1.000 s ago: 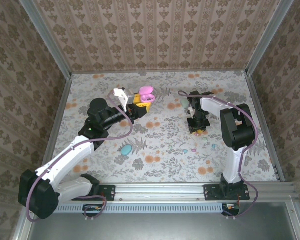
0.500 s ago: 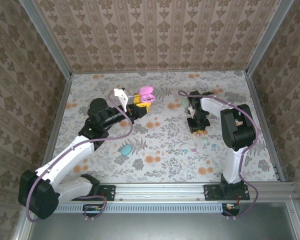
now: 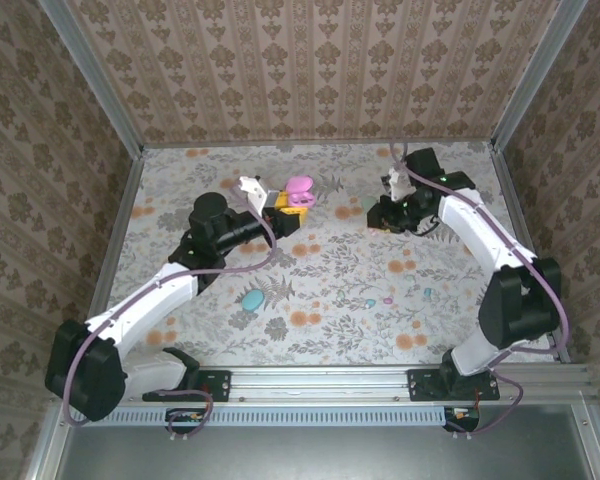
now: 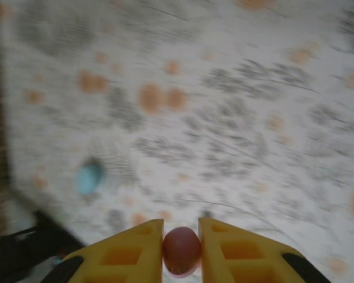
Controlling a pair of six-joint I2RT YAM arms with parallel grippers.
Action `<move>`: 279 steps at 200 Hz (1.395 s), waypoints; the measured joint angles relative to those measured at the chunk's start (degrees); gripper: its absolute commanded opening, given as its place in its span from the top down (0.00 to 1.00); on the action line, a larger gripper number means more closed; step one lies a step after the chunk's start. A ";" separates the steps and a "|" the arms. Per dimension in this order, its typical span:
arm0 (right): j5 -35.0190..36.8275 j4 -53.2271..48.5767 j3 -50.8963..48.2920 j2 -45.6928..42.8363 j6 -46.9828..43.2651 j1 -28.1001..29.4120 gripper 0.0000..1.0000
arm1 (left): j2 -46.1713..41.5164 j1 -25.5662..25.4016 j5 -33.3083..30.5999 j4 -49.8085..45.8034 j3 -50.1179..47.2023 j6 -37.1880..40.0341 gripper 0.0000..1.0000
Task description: Insert the wireless bluetooth earbuds into the charging case
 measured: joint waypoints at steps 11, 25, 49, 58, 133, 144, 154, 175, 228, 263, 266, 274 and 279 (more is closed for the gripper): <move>-5.01 2.75 0.39 -1.64 2.40 0.00 0.77 | 0.74 0.00 0.07 0.02 0.00 0.02 0.65; -10.97 6.54 0.50 -3.19 6.29 0.00 0.77 | 1.64 0.00 0.28 0.07 0.04 0.02 0.65; -20.44 14.75 0.33 -4.33 13.57 0.00 0.76 | 2.75 0.00 0.74 0.46 0.07 0.02 0.65; -23.71 18.34 0.11 -4.37 16.55 0.02 0.76 | 3.04 0.00 0.96 0.46 0.07 0.00 0.65; -37.97 35.19 -1.51 -4.31 33.44 1.44 0.75 | 3.28 0.00 1.64 0.83 0.07 0.04 0.65; -38.77 36.52 -1.51 -4.26 34.97 1.97 0.75 | 3.26 0.00 1.77 0.83 0.07 0.07 0.65; -39.39 37.33 -1.51 -4.11 36.15 2.25 0.75 | 3.28 0.00 1.77 0.83 0.07 0.24 0.65; -39.67 37.83 -1.49 -3.63 37.79 2.78 0.75 | 3.26 0.00 1.79 0.83 0.07 0.57 0.65; -39.54 38.27 -1.49 -3.45 39.50 3.52 0.75 | 3.26 0.00 1.79 0.83 0.07 1.14 0.65; -36.94 37.03 -1.31 -3.43 37.09 4.28 0.75 | 3.26 0.00 3.30 0.90 0.07 1.33 0.65; -36.61 36.74 -1.27 -3.43 36.74 4.37 0.75 | 3.26 0.00 3.43 0.94 0.07 1.33 0.65; -35.69 36.15 -1.05 -3.41 35.85 4.70 0.75 | 3.26 0.00 3.91 1.18 0.07 1.36 0.65; -35.12 35.91 -0.94 -3.41 35.39 4.92 0.75 | 3.26 0.00 4.22 1.42 0.07 1.42 0.65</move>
